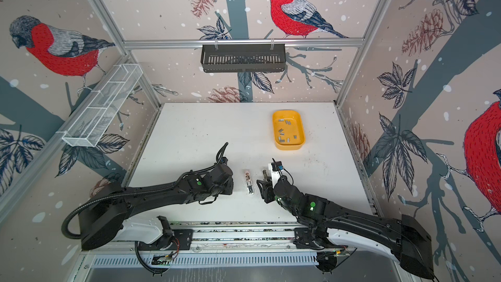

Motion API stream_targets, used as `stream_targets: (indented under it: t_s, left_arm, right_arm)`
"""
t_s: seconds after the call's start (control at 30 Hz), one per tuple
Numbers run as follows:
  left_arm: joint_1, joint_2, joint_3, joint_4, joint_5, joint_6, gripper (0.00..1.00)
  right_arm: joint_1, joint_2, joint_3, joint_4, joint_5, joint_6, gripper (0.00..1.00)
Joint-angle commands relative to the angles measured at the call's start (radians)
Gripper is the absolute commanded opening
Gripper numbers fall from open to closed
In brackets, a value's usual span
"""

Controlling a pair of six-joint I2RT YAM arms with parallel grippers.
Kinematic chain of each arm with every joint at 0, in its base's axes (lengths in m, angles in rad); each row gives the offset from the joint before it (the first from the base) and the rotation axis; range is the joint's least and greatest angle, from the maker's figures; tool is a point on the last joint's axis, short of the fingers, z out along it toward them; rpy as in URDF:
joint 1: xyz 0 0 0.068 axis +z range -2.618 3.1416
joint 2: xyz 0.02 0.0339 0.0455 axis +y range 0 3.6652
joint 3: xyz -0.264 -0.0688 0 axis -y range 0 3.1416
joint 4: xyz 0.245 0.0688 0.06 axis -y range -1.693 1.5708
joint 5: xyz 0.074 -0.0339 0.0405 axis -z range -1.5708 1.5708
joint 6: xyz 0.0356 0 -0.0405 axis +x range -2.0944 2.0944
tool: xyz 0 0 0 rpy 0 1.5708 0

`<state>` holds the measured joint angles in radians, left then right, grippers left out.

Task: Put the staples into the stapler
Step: 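Lower the left gripper onto the staple strip lying on the table, then close the left gripper on the staple strip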

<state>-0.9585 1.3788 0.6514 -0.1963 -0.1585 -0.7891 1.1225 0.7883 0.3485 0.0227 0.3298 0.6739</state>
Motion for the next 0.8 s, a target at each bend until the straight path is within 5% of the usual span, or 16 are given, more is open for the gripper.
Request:
stream_targets:
  t_s: [0.0, 0.77]
  left_arm:
    - [-0.002, 0.016, 0.014, -0.03, -0.012, -0.032, 0.24]
    - [-0.002, 0.121, 0.055, -0.058, -0.016, -0.044, 0.22]
  right_arm:
    - [-0.009, 0.006, 0.007, 0.034, -0.017, -0.015, 0.52]
    - [-0.031, 0.001, -0.032, 0.045, -0.037, 0.004, 0.46]
